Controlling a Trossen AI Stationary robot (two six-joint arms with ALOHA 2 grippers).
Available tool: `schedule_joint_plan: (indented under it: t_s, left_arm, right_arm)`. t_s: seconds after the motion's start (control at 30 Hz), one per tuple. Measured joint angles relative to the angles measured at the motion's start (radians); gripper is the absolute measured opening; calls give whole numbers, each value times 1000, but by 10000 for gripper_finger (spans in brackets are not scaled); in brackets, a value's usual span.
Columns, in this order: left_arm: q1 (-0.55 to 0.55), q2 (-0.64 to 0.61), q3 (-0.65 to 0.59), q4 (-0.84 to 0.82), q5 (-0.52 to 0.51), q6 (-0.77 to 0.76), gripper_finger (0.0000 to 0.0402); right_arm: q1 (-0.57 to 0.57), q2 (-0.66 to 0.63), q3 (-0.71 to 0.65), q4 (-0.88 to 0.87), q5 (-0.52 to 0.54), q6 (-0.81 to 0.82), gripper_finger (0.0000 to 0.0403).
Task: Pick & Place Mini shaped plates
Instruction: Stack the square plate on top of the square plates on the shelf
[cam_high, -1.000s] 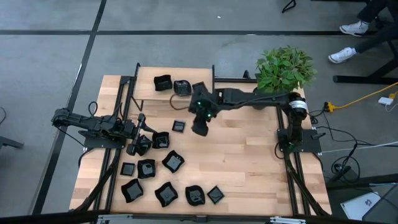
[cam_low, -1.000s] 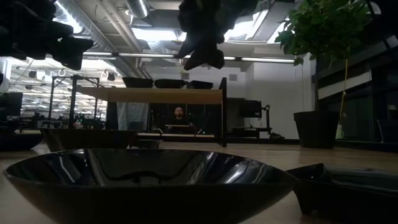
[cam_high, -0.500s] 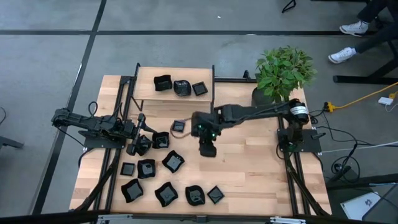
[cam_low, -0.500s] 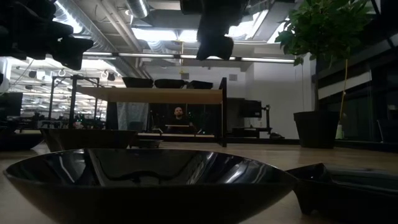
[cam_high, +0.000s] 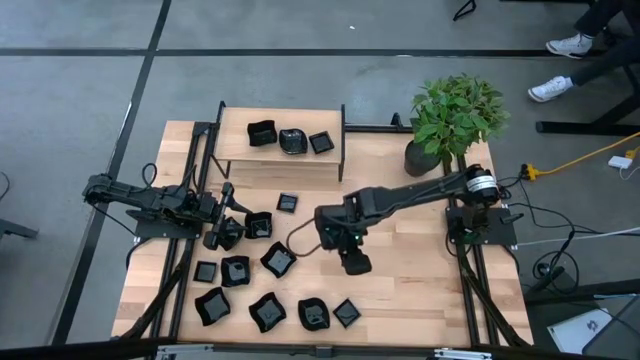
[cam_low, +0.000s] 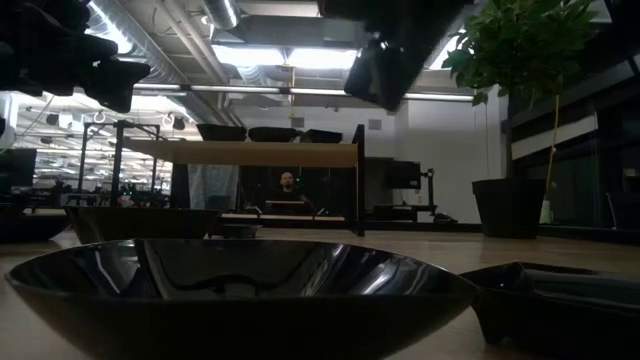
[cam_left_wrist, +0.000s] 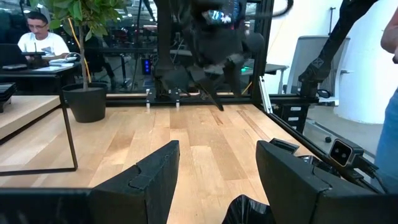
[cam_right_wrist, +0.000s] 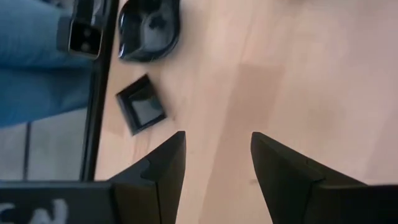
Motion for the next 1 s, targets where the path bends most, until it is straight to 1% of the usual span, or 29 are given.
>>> schedule_joint_plan:
  t_s: [0.13, 0.33, 0.5, 0.6, 0.7, 0.77, 0.93, 1.0]
  left_arm:
    - [0, 0, 0, 0, 0, 0, 208]
    - [0, 0, 0, 0, 0, 0, 208]
    - [0, 0, 0, 0, 0, 0, 208]
    - [0, 0, 0, 0, 0, 0, 207]
    - [0, 0, 0, 0, 0, 0, 208]
    - [0, 0, 0, 0, -1, 0, 208]
    - [0, 0, 0, 0, -1, 0, 208]
    - [0, 0, 0, 0, -1, 0, 207]
  right_arm:
    - [25, 0, -61, 54, -35, -21, 181]
    - [60, 0, -93, 123, -38, -34, 181]
    - [71, 0, -93, 133, -27, -133, 181]
    - [80, 0, -93, 130, -26, -229, 181]
    - [91, 0, -119, 162, -27, -319, 181]
    - [102, 0, -137, 188, -26, -346, 181]
    - [147, 0, -219, 342, -35, -383, 181]
    - [161, 0, -246, 420, -64, -378, 181]
